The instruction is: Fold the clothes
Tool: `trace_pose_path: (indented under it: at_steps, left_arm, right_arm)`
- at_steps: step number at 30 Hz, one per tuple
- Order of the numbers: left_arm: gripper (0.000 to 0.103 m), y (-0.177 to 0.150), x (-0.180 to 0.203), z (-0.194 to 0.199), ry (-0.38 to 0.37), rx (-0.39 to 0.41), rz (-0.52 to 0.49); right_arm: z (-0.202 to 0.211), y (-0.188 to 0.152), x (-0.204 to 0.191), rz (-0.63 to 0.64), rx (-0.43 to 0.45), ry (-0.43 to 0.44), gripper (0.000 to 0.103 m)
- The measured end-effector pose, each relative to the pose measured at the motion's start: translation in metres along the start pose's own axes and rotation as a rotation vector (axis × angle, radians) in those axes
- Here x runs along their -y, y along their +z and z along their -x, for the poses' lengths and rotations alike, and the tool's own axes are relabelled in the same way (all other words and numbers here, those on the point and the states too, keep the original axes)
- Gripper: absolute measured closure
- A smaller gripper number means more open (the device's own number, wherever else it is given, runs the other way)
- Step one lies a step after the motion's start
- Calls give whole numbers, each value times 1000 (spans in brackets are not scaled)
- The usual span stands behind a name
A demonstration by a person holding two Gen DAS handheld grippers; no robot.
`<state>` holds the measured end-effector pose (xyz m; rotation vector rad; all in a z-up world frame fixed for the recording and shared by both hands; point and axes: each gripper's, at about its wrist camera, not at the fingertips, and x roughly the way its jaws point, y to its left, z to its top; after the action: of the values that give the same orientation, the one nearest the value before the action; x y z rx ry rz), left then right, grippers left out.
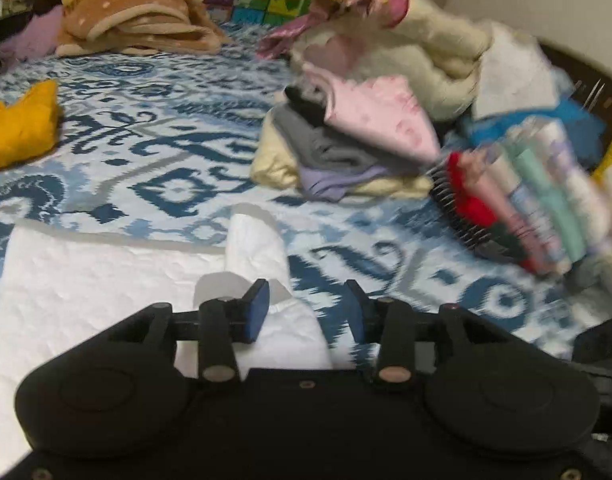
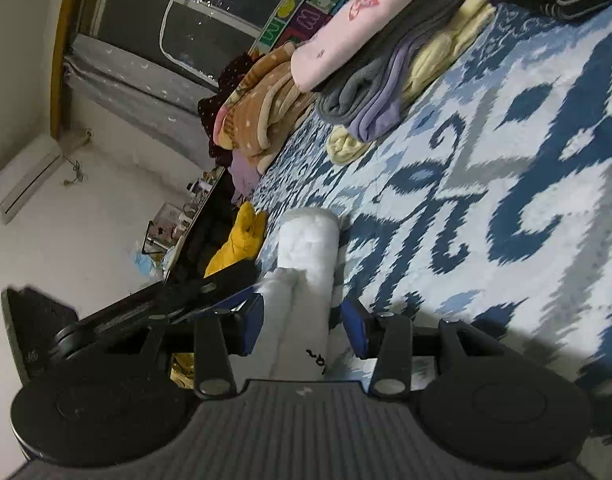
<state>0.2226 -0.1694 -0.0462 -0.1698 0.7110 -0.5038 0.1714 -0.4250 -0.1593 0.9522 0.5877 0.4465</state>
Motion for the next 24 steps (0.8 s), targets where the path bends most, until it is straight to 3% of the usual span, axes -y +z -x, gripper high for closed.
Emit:
trace_pose_path:
  at_steps: [4,7,12,16,17,18,20,24]
  left_arm:
    - [64,-4,-24,38,-1,40,30]
    - [64,-15,-53,43,-3,0,99]
    - [64,-37,-82,26,-93,-80,261]
    - [64,-44,-86,21,-203,-64,315]
    - [70,-45,-86,19,-211,-63,316]
    - [86,-45,-86,18,-217,-63,315]
    - [100,-44,-84,21,-232,-51,293]
    - [101,-36,-68,33,-269,33,201]
  right_arm:
    - [1,0,-6,30,-9,12,57]
    - [2,-3,-13,47,-28,73,57]
    - [-2,-13,-27,115,-48,95,56]
    - [-15,-12,-7,-31,-17,103,56]
    - [-18,-10,0,-83,-10,120,56]
    - [-23,-8,6,-122,-9,133,56]
    - [-31,-4,14,-165,-15,148,56]
    - [-33,2,13,-152,-13,147,56]
